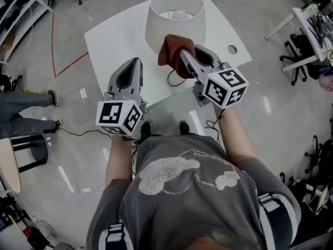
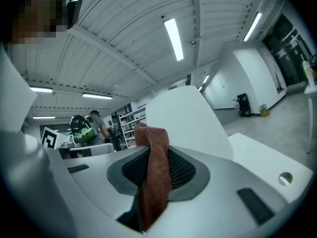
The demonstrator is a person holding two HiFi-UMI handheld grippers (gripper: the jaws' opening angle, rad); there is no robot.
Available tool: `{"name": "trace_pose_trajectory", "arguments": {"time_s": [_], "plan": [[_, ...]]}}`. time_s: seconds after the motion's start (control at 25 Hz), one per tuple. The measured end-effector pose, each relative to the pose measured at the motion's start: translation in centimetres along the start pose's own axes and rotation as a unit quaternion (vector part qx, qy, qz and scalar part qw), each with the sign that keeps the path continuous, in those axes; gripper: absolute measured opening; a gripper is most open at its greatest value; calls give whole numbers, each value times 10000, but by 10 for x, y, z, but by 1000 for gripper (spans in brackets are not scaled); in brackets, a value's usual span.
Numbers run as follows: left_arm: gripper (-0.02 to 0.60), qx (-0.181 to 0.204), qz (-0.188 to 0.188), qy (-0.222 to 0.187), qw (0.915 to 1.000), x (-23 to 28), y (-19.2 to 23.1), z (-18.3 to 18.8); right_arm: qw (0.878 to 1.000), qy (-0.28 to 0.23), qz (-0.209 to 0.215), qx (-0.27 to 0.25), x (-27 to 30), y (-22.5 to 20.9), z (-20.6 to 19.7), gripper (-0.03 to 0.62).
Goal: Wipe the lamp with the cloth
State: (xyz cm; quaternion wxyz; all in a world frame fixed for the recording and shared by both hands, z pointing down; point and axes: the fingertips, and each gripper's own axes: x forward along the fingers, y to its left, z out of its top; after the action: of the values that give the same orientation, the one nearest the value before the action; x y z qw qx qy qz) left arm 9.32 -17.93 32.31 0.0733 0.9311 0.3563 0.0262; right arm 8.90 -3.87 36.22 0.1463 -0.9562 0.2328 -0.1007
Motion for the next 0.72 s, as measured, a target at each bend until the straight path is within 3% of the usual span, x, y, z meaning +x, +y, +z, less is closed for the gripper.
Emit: {"name": "trace_pose_trajectory", "arguments": {"time_s": [0.36, 0.72], "plan": [[8, -150, 484, 142, 9986, 0, -15, -29, 9987, 429, 269, 50, -9, -24, -30, 86], [8, -79, 328, -30, 9994, -5, -5, -10, 9998, -16, 192, 48, -15, -10, -7, 86]]}}
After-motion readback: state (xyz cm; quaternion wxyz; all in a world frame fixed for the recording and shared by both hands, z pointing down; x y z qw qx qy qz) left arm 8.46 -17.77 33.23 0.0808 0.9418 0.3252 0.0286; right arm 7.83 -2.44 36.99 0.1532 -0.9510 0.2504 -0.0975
